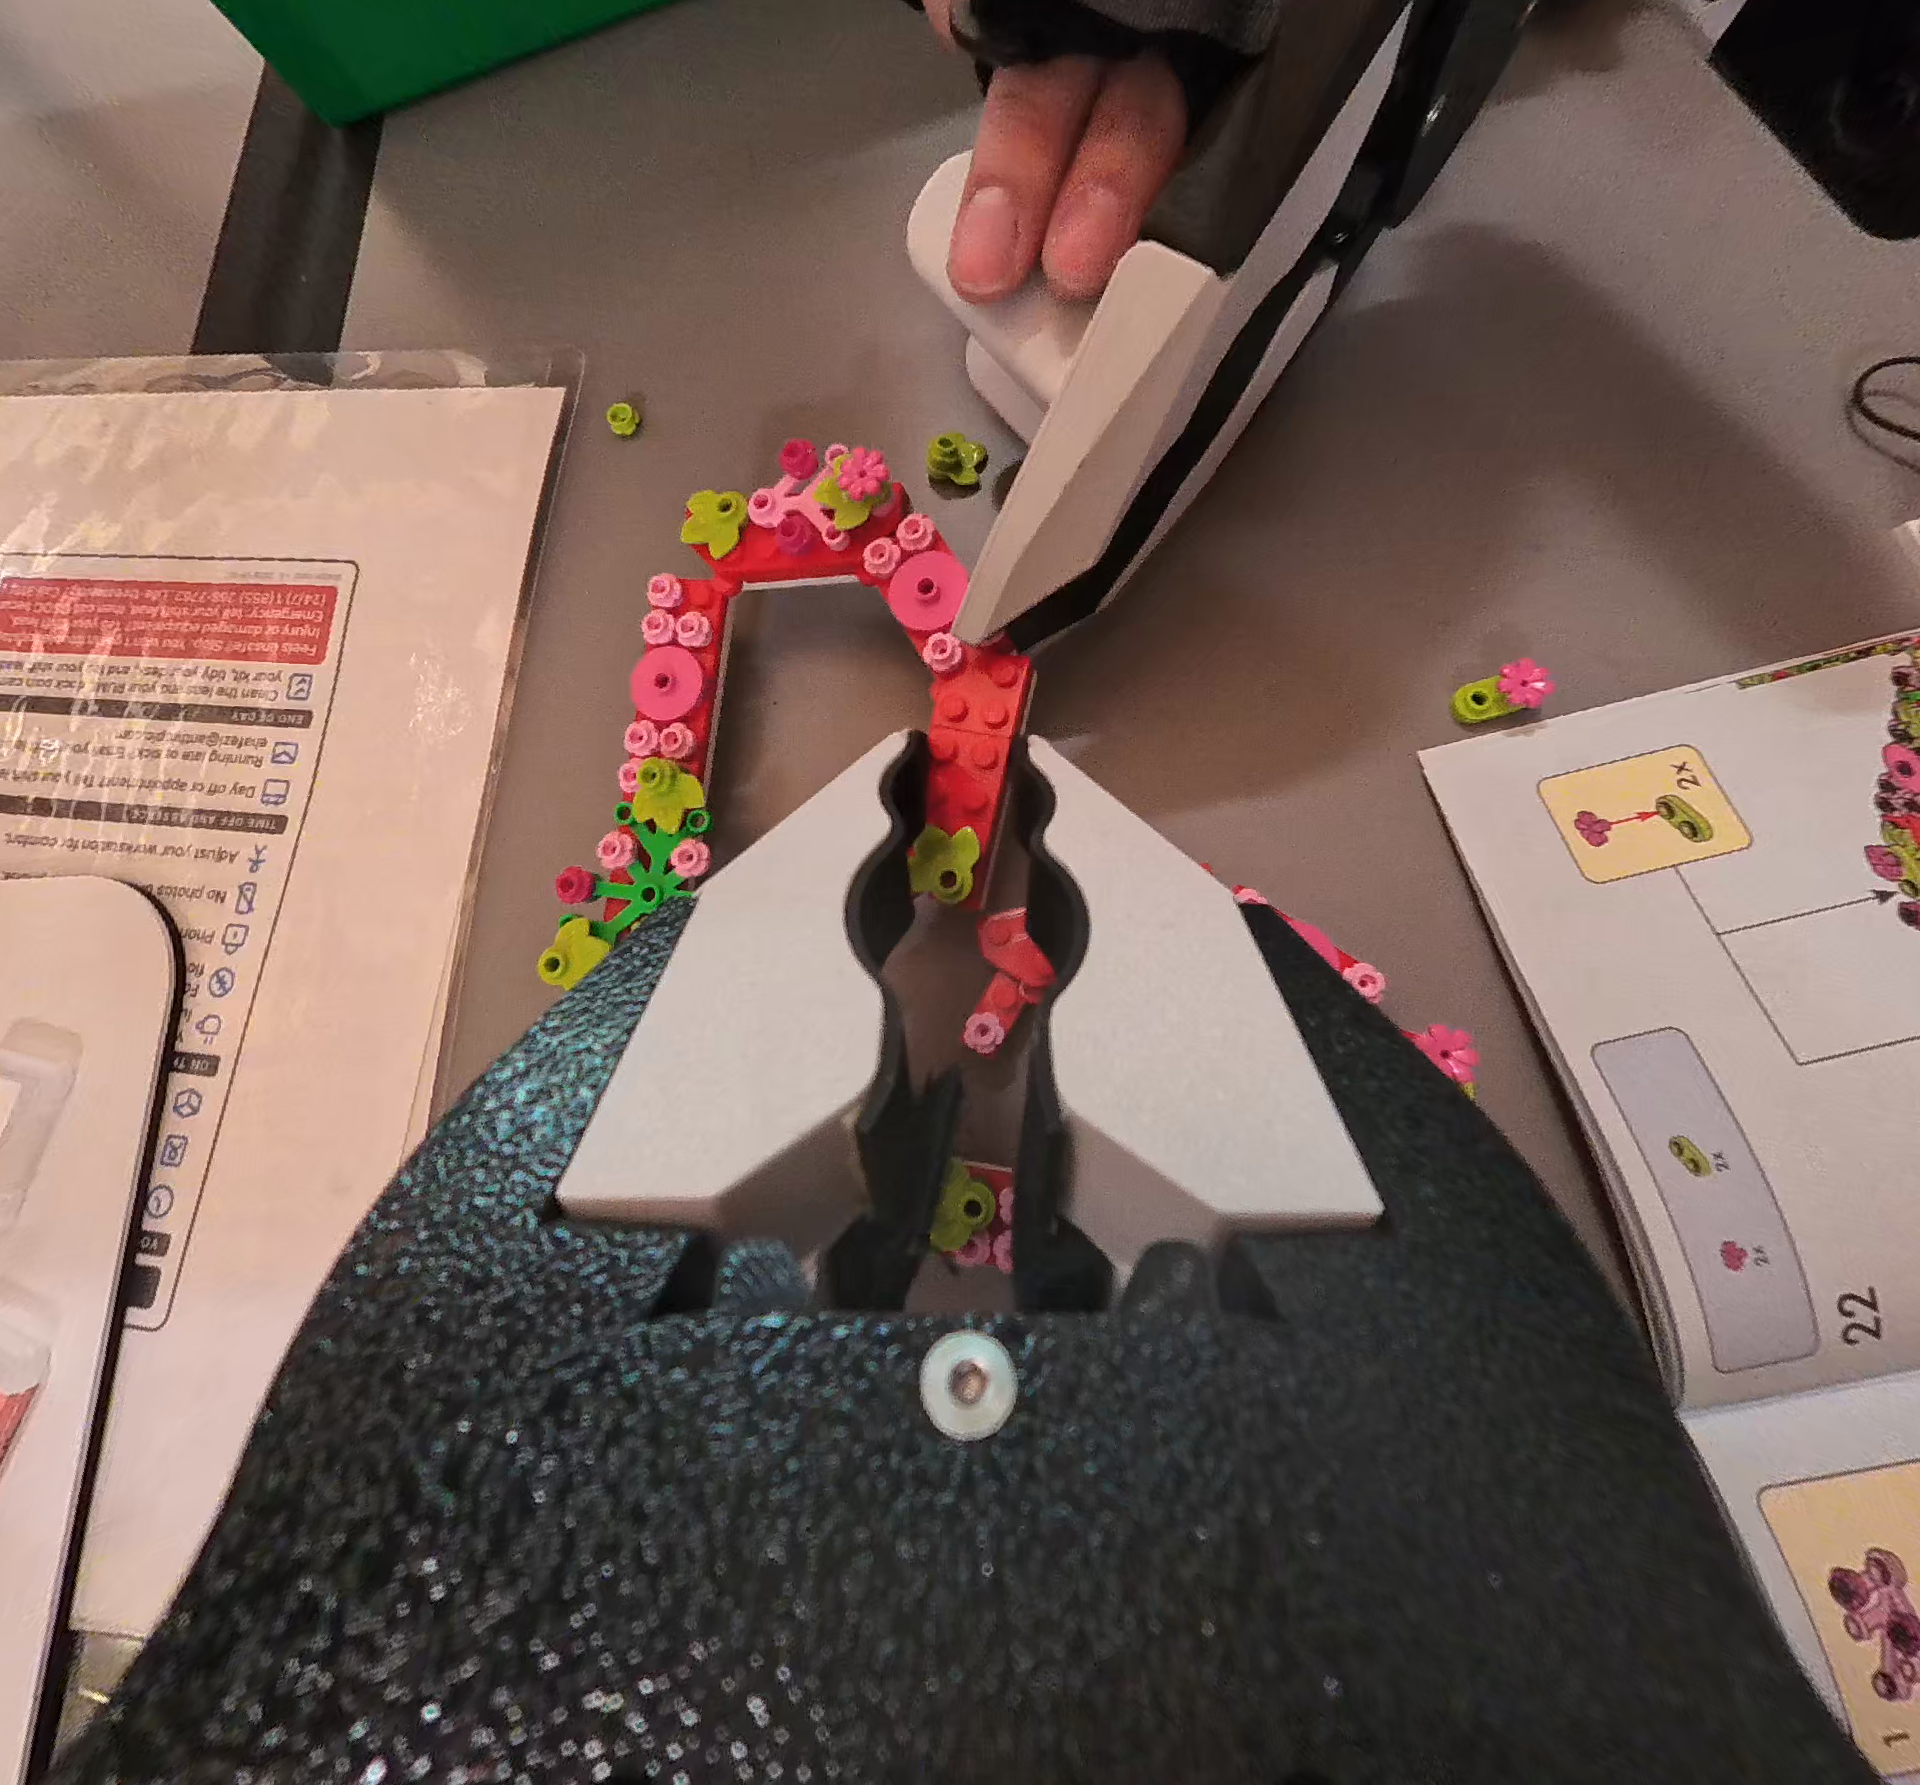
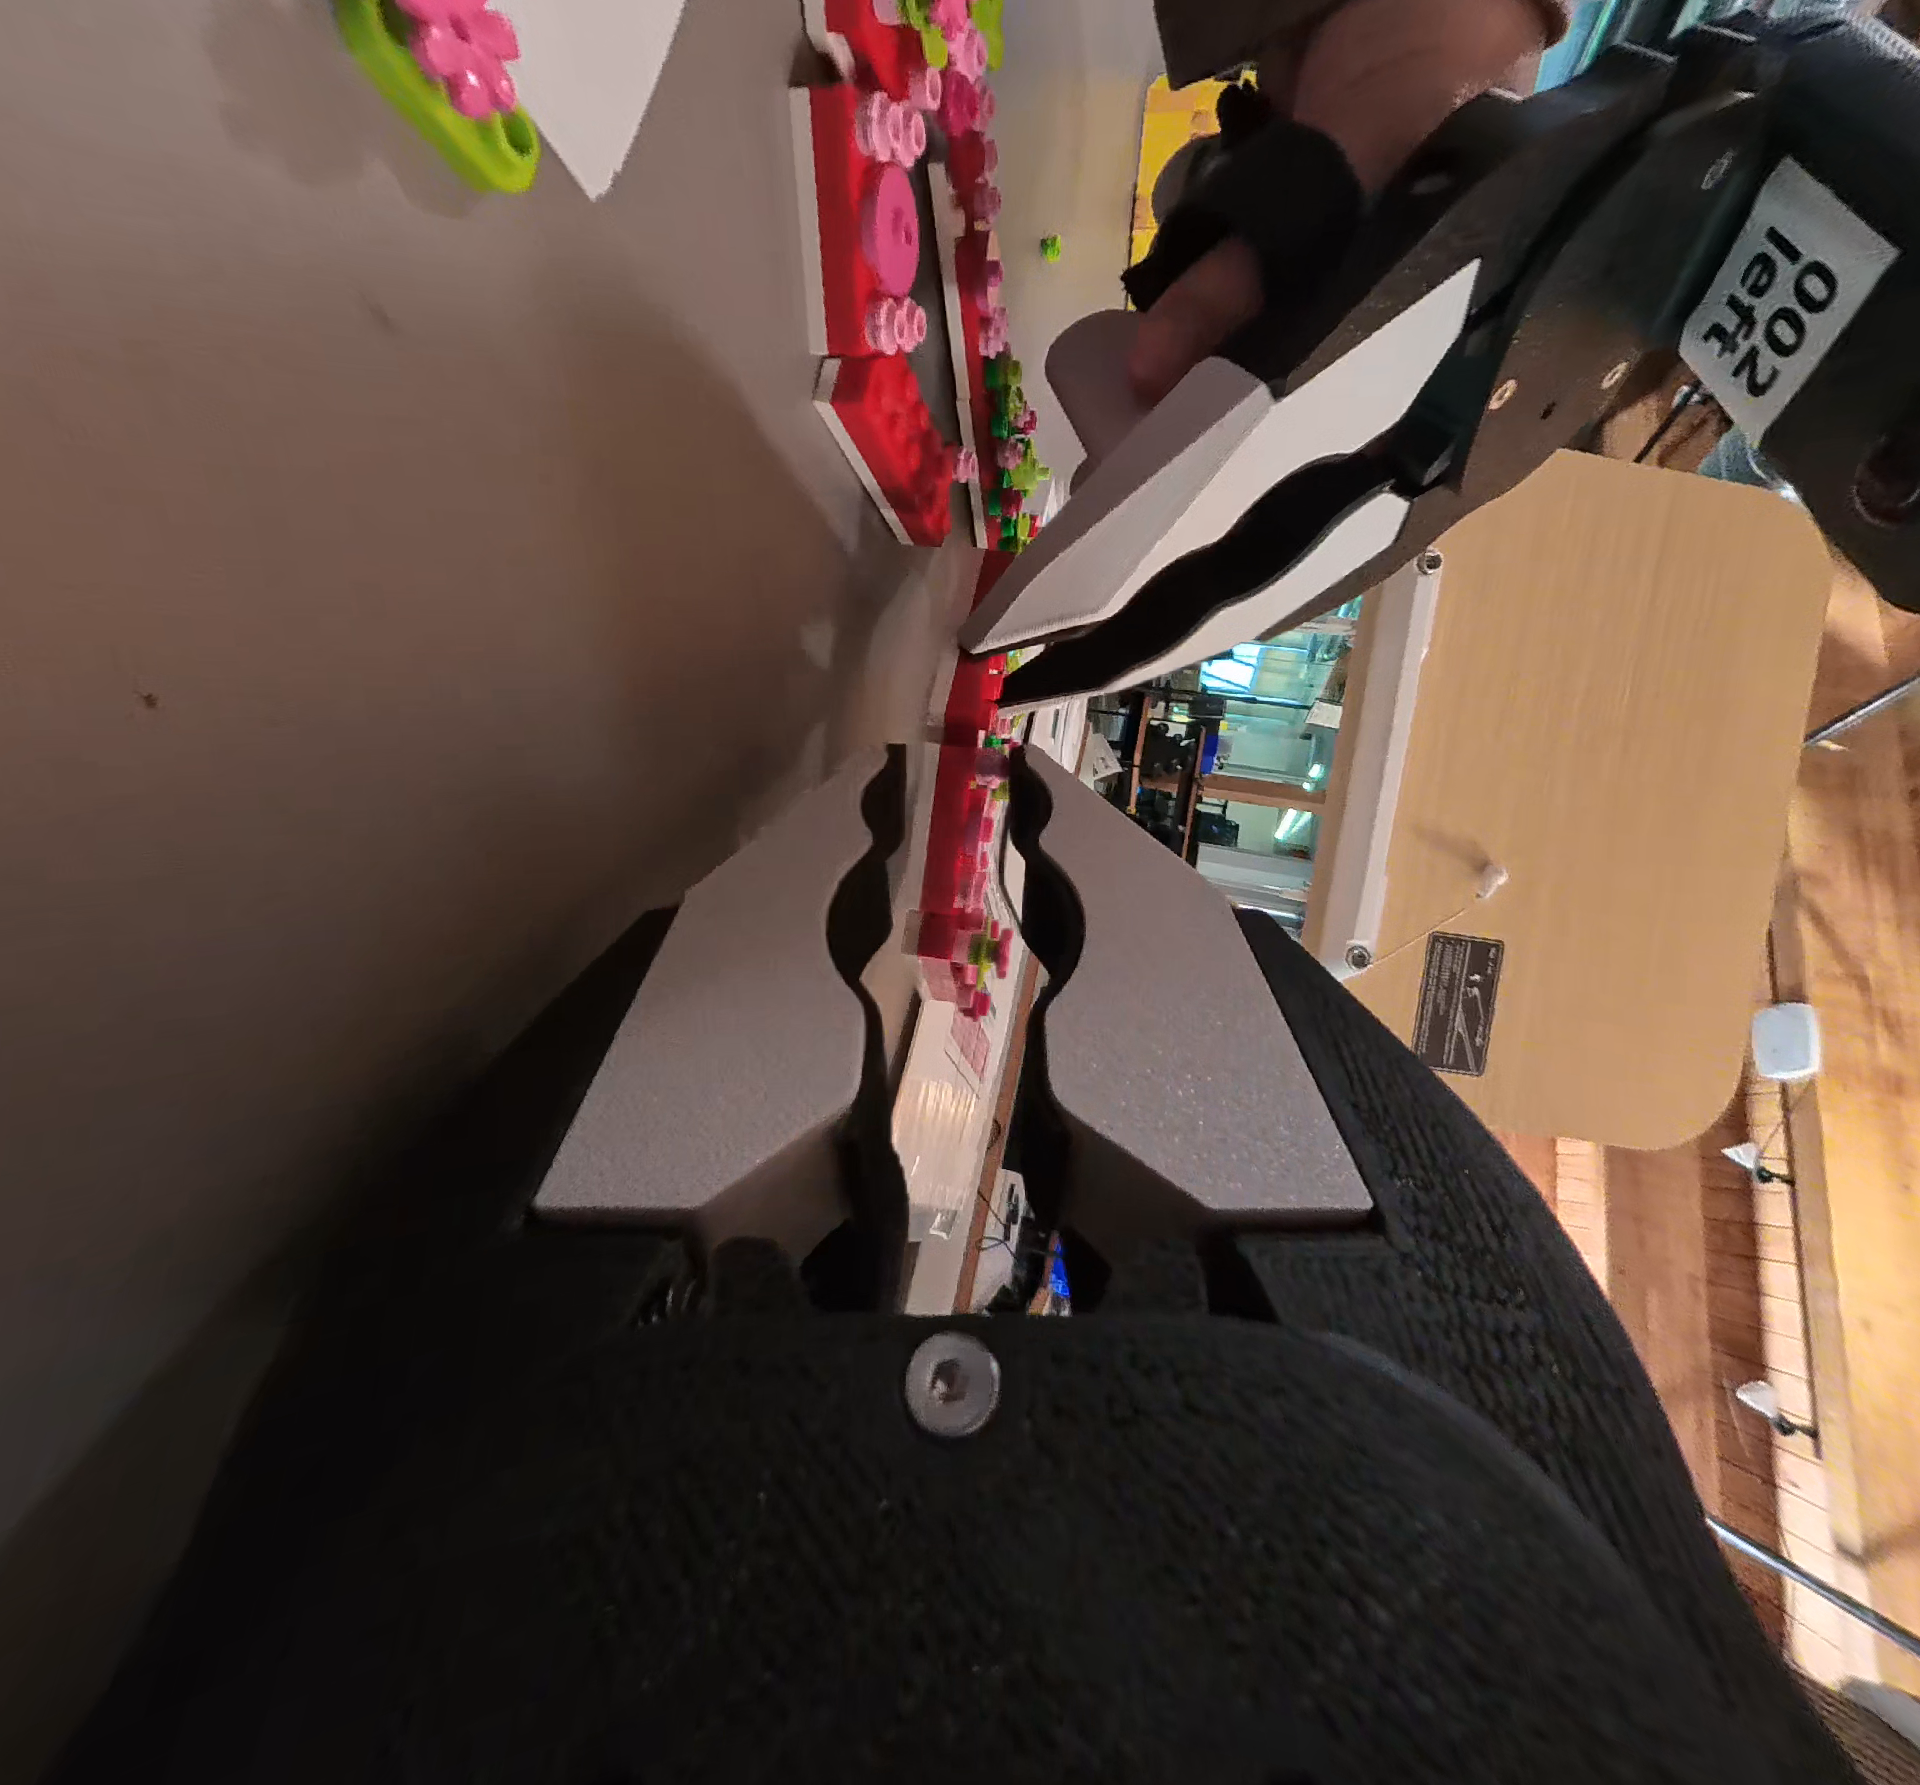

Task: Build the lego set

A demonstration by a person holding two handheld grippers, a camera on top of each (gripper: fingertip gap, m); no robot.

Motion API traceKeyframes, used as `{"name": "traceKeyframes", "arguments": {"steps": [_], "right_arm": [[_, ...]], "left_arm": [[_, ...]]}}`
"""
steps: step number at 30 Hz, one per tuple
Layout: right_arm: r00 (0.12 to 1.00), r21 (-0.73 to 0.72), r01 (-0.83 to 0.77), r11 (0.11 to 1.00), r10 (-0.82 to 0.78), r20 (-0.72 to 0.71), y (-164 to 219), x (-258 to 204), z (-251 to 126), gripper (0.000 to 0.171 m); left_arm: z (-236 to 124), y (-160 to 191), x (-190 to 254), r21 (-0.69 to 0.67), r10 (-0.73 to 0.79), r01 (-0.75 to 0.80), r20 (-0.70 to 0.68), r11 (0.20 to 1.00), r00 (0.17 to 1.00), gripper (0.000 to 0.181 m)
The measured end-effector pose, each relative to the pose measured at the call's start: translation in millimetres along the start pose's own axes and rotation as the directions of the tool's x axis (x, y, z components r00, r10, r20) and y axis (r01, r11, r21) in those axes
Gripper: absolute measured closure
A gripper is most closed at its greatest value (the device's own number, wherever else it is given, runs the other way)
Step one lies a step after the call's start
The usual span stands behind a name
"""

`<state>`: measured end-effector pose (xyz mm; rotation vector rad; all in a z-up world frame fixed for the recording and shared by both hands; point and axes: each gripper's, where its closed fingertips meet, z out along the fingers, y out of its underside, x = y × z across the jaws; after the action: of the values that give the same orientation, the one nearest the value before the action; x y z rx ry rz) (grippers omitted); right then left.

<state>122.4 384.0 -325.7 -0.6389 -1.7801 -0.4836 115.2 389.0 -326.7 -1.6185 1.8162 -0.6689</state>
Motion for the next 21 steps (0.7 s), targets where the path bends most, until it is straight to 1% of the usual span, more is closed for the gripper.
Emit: {"name": "traceKeyframes", "arguments": {"steps": [9,14,21], "right_arm": [[1.000,0.001,0.002,1.000,-0.002,0.018,-1.1,-3.0,0.2,0.157],[0.998,0.005,-0.060,0.998,0.060,0.027,-0.9,0.9,-0.3,0.158],[0.994,-0.001,-0.098,0.995,0.098,0.055,-0.1,-0.1,0.3,0.158]], "left_arm": [[1.7,0.9,2.1,-0.004,-0.006,0.005,-0.013,1.000,1.000,0.166],[-0.4,-0.6,1.5,0.004,-0.008,0.008,-0.012,1.000,1.000,0.167],[0.9,0.7,1.7,0.000,-0.009,0.009,-0.014,1.000,1.000,0.167]]}}
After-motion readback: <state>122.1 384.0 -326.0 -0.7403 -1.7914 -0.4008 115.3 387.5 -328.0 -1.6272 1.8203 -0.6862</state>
